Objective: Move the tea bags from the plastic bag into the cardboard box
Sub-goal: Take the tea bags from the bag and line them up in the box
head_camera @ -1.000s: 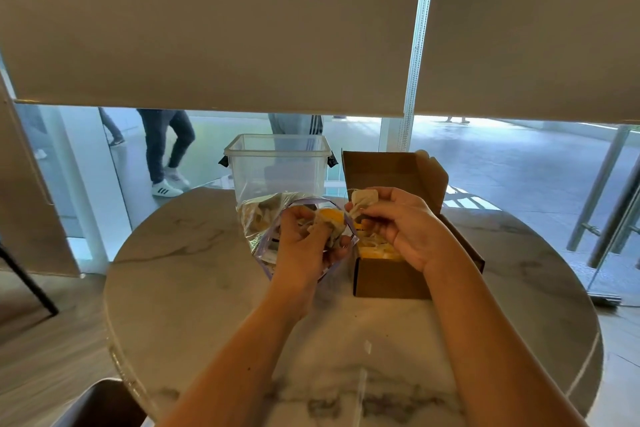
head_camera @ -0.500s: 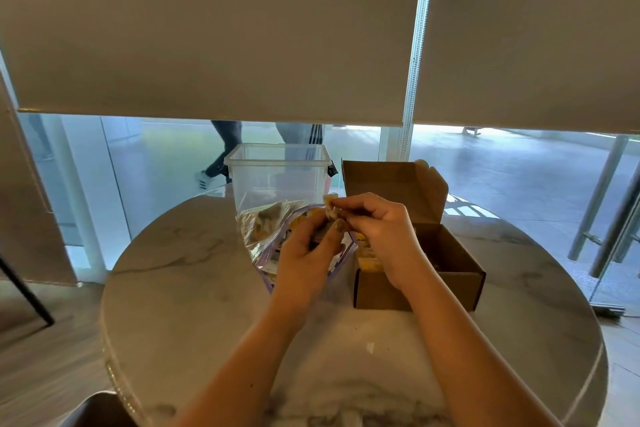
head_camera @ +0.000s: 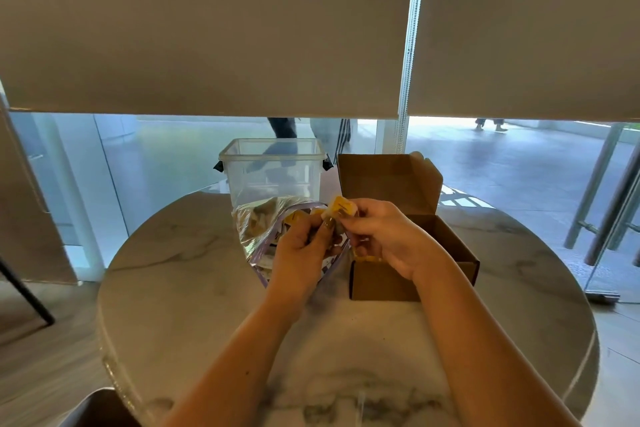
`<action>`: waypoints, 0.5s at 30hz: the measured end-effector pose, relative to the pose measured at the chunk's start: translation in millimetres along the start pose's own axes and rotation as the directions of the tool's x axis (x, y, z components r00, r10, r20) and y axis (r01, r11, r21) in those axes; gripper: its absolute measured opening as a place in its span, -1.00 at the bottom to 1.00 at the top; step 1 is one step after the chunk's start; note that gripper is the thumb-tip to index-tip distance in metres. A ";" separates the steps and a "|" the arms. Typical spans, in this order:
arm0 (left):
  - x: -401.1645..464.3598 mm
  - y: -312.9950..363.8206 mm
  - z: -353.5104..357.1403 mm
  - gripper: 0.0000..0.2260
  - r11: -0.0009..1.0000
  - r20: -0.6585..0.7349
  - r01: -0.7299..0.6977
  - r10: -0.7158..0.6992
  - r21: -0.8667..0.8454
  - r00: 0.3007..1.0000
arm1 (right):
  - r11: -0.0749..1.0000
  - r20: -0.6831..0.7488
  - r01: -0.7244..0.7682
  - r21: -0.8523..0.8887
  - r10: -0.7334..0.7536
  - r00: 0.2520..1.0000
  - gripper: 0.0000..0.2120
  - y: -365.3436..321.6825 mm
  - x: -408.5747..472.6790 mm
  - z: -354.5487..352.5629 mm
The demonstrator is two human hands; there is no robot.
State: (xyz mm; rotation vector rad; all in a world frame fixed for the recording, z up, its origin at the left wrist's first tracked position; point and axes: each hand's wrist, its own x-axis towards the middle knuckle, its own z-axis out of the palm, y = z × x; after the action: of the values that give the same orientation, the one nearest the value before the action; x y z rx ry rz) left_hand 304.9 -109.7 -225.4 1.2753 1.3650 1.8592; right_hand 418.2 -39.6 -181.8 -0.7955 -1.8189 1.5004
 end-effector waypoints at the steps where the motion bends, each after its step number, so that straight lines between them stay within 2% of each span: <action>1: 0.1 -0.6 -0.3 -0.85 1.000 -0.005 -0.005 0.005 0.014 1.000 | 1.000 -0.008 -0.016 0.023 0.017 1.000 -0.83 -0.2 -0.3 -0.3; 9: 1.1 -4.4 -1.6 -0.86 0.996 -0.025 0.008 -0.006 0.086 1.000 | 0.990 -0.046 -0.035 0.133 0.042 0.998 -0.81 -1.4 -1.3 -5.0; 13: 0.1 -1.7 -2.6 -0.89 0.989 -0.051 -0.019 0.026 0.146 0.998 | 0.992 -0.221 0.061 0.113 -0.035 0.975 -0.92 -3.4 -0.4 -7.7; 15: 0.1 -2.2 -2.7 -0.84 0.981 -0.031 -0.028 0.035 0.191 0.999 | 0.994 -0.274 0.080 0.071 -0.058 0.960 -0.95 -4.7 0.1 -14.4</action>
State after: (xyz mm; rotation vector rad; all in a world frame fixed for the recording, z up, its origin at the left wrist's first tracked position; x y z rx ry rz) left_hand 302.2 -110.0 -227.5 1.3712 1.5817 1.8134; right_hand 429.3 -31.7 -175.2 -0.8435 -1.5568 1.3399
